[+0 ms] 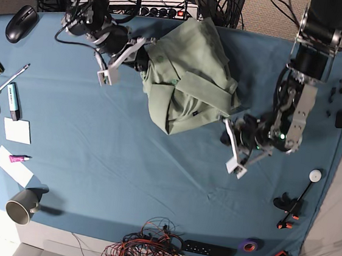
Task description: Fold the T-shirt properly
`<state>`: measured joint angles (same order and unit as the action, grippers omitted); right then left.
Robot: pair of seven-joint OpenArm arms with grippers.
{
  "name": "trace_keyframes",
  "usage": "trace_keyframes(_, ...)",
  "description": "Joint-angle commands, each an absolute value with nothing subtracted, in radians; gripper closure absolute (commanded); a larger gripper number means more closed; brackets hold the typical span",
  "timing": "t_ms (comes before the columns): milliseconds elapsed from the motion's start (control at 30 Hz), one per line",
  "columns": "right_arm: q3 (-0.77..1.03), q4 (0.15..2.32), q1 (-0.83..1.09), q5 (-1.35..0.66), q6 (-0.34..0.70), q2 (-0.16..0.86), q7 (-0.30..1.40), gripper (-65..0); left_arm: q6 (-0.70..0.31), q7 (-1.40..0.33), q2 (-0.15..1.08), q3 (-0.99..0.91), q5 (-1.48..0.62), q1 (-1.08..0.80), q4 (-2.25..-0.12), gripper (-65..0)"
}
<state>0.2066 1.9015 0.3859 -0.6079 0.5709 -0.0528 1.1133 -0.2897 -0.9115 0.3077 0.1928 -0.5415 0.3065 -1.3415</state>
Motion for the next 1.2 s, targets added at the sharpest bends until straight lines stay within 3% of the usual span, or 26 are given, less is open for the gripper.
trace_keyframes(0,0.204,1.917,0.408,-0.625,0.579,-0.054,1.129,0.0,-0.29,-0.901,0.313,0.187,-0.547,0.345,-1.351,0.0)
trace_keyframes(333,0.199,1.917,0.504,-0.71,0.583,-0.063,1.142,0.0,-0.29,-0.936,0.341,0.187,-0.559,0.391,-1.351,0.0)
trace_keyframes(600,0.097,1.917,0.504,-0.706,0.588,-0.072,1.155,0.0,-0.29,-1.001,0.41,0.187,-0.618,0.39,-1.351,0.0)
trace_keyframes(733,0.069,1.917,0.504,-0.681,0.607,-0.072,1.155,0.0,-0.323,-1.023,0.462,0.186,-0.668,0.39,-1.351,-7.9)
trace_keyframes(767,0.066,1.917,0.504,-0.681,0.615,-0.072,1.155,-1.4,-0.336,-1.028,0.474,0.186,-0.683,0.39,-1.351,-9.2)
trace_keyframes(833,0.065,1.917,0.504,-0.681,0.617,-0.072,1.155,-16.0,-0.342,-1.035,0.498,0.185,-0.712,0.39,-1.351,-10.4)
trace_keyframes(900,0.065,1.917,0.504,-0.68,0.617,-0.072,1.155,-24.8,-0.342,-1.041,0.515,0.185,-0.719,0.39,-1.351,-10.4)
trace_keyframes(1033,0.093,1.919,0.495,-0.667,0.617,-0.072,1.151,-25.4,-0.342,-1.056,0.54,0.184,-0.729,0.383,-1.351,-11.4)
trace_keyframes(1167,0.198,1.959,0.46,-0.65,0.617,-0.064,1.151,-25.4,-0.375,-1.086,0.564,0.179,-0.783,0.366,-1.351,-18.7)
